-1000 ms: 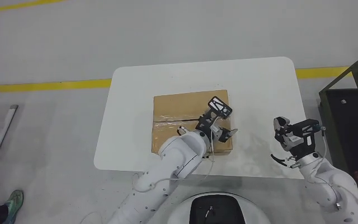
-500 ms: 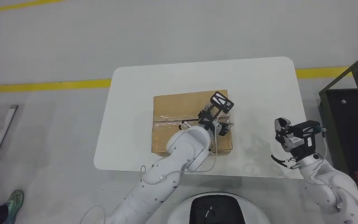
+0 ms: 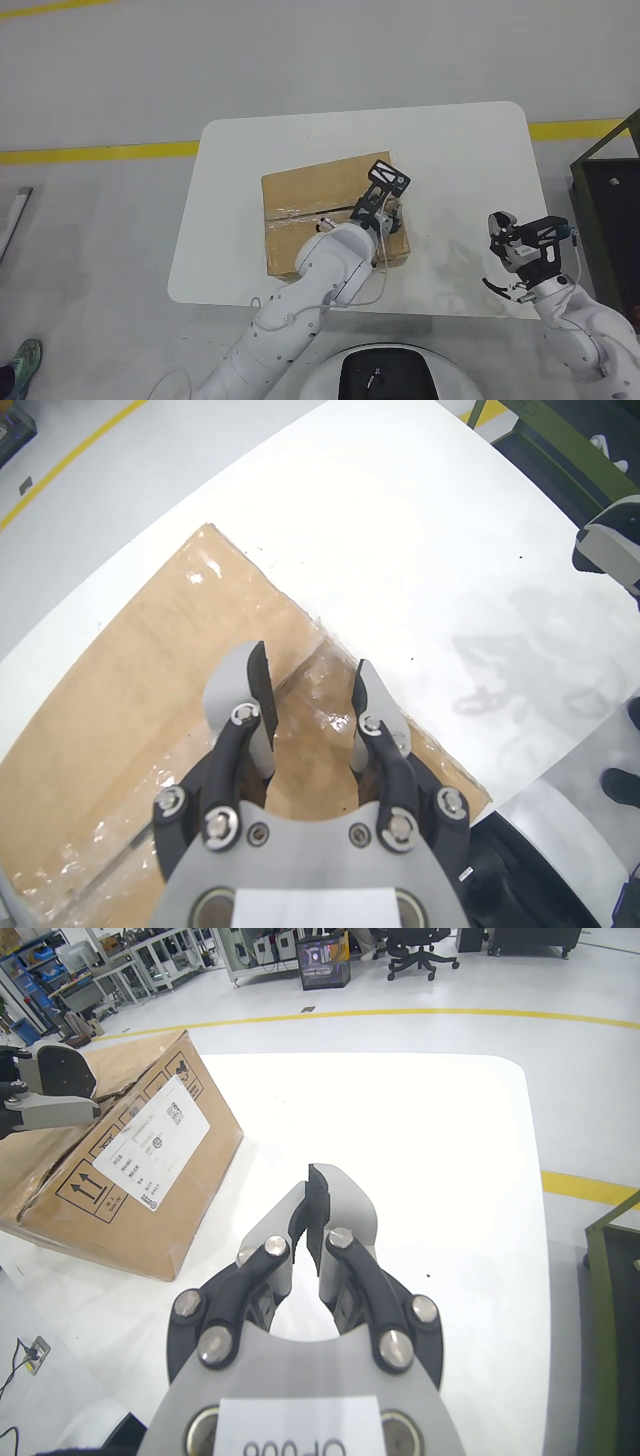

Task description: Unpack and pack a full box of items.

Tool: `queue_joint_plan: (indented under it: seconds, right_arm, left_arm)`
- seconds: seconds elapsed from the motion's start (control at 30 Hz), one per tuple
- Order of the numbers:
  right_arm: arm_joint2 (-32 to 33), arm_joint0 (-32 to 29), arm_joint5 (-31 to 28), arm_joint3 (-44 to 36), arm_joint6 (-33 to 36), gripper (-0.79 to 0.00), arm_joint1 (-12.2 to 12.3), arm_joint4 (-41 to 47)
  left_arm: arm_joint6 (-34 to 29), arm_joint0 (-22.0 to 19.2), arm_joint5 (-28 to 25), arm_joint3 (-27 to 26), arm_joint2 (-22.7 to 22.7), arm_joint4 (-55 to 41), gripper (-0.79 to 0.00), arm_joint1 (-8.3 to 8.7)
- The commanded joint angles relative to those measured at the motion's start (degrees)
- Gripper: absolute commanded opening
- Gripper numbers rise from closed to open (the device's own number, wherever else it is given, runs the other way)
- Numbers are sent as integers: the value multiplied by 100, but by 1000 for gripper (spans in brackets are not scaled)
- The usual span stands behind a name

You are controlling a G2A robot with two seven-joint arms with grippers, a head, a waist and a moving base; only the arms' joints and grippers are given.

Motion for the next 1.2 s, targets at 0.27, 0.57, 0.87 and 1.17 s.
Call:
queue_joint_plan:
  seconds: [0.27, 0.57, 0.87, 1.17]
  right_arm:
    - [-19, 10, 3, 6, 1, -785, -8, -30]
    - [-49, 13, 21, -10, 12, -785, -16, -65]
    - [-56, 11, 18, -2, 3, -785, -22, -84]
    - [-28, 46, -35, -77, 50, -785, -28, 79]
  left_arm:
    - [-41, 116, -72, -164, -139, 106, -453, -39]
    - [-74, 221, -109, -243, -301, 201, -493, -64]
    - [-120, 326, -140, -315, -422, 297, -705, -90]
    - [-118, 408, -217, -398, -522, 422, -785, -113]
